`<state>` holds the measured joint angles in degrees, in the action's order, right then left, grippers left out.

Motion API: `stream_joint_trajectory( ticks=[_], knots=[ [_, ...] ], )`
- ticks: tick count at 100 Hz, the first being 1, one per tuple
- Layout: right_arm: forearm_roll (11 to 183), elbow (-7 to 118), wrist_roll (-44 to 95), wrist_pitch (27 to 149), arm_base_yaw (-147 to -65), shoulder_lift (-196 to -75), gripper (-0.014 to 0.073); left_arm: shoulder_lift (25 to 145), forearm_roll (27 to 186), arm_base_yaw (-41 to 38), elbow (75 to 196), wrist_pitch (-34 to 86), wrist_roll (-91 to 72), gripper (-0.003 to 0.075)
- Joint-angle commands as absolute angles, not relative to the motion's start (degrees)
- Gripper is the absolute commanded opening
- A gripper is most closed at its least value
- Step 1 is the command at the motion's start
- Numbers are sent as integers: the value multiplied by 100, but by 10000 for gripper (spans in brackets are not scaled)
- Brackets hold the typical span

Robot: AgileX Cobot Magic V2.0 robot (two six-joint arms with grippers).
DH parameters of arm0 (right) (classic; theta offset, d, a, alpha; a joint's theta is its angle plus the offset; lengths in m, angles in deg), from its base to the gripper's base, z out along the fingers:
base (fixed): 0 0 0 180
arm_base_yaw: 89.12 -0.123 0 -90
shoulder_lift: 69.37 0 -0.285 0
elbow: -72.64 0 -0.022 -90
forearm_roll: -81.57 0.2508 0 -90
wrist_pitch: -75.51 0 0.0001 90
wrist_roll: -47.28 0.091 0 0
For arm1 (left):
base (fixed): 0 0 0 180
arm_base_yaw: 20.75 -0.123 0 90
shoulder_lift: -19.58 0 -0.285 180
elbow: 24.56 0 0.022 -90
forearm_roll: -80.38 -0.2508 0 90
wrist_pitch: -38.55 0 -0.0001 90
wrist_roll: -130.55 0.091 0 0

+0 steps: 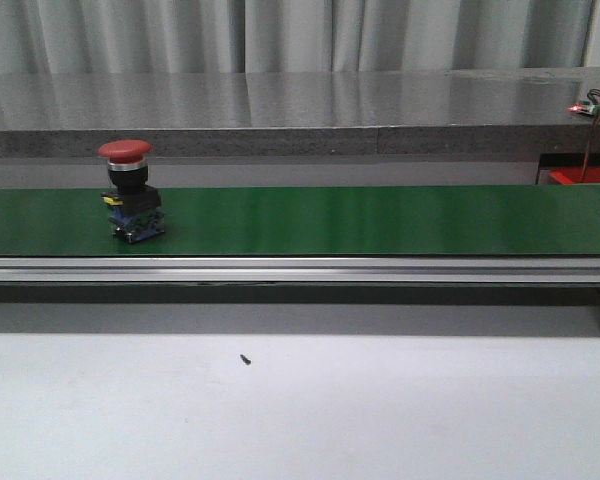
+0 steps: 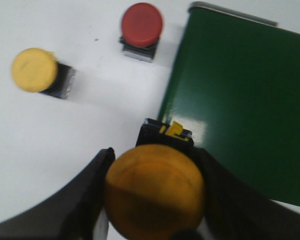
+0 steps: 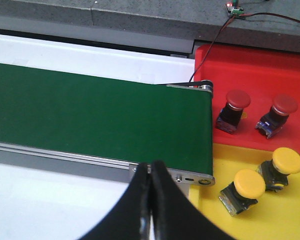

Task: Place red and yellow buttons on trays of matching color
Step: 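Grasp a yellow button from the table with the left gripper, then set the yellow button on the conveyor start and open the left gripper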

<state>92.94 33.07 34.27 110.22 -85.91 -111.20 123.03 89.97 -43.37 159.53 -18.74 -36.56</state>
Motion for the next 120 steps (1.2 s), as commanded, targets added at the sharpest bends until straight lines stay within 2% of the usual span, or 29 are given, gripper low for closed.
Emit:
stream_joint_trajectory(
  ticks=[1,30,61,68,85,93,100,120],
  knots=[
    [9371,3450,3383,10603,-8601,-11120,-67,12048,9100,-4052,16125,-1593,-3706,96],
    [9371,3450,3383,10603,-8601,-11120,-67,12246,9077,-3608,16125,-1473,-3706,96],
    [9371,3450,3383,10603,-8601,-11120,-67,12596,9063,-3598,16125,-1437,-3706,102],
    [9371,3450,3383,10603,-8601,-11120,-67,12637,9063,-3598,16125,-1437,-3671,144],
    [9371,3450,3383,10603,-8601,-11120,-67,12645,9063,-3598,16125,-1437,-3658,368],
    [9371,3450,3383,10603,-8601,-11120,-67,12645,9063,-3598,16125,-1448,-3658,446],
    [9371,3450,3383,10603,-8601,-11120,-67,12645,9063,-3598,16125,-1473,-3658,470],
    [9371,3450,3383,10603,-8601,-11120,-67,12576,9326,-3598,16125,-1474,-3658,470]
  ],
)
